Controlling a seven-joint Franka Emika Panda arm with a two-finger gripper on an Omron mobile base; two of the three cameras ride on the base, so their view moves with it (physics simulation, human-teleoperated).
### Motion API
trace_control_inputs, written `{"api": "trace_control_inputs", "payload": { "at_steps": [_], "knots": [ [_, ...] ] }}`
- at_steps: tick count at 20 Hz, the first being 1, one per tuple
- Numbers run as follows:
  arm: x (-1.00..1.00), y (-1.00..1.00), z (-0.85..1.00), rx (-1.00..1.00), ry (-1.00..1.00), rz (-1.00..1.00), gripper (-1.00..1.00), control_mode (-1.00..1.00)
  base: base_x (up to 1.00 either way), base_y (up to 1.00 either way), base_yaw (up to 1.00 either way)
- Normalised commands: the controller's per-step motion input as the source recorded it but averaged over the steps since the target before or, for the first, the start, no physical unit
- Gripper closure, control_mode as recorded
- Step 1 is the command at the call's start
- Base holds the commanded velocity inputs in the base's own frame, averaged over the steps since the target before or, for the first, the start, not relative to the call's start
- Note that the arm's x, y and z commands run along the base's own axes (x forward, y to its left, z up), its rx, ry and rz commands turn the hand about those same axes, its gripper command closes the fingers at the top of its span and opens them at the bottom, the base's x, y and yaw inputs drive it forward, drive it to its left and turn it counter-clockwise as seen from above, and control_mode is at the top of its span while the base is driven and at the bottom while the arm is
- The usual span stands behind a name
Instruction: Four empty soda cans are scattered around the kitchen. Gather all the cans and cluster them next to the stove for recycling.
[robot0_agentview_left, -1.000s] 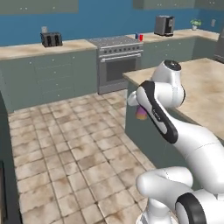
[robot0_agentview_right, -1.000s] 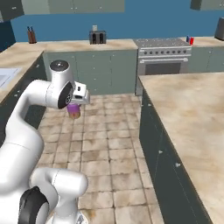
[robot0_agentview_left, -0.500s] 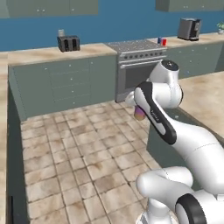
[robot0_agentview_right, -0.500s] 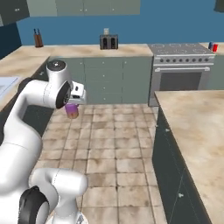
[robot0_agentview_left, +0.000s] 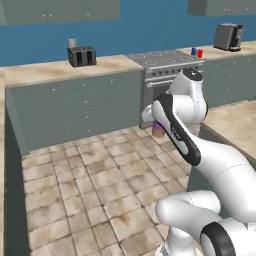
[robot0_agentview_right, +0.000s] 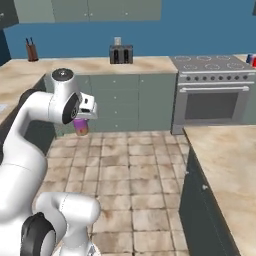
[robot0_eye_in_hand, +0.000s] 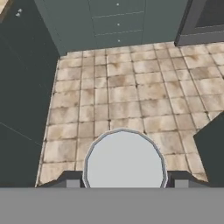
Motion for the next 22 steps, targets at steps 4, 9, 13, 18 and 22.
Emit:
{"api": "trace_control_inputs", "payload": {
  "at_steps": [4,9,13,18,22],
  "knots": [
    [0.00,0.00,0.00,0.00,0.00,0.00,1.00,1.00,1.00,0.00,-0.31],
    [0.00,0.00,0.00,0.00,0.00,0.00,1.00,1.00,1.00,0.25,-0.53],
    [0.00,0.00,0.00,0.00,0.00,0.00,1.00,1.00,1.00,0.53,-0.61],
    [0.00,0.00,0.00,0.00,0.00,0.00,1.00,1.00,1.00,0.81,-0.62],
    [0.00,0.00,0.00,0.00,0.00,0.00,1.00,1.00,1.00,0.90,-0.62]
  ]
}}
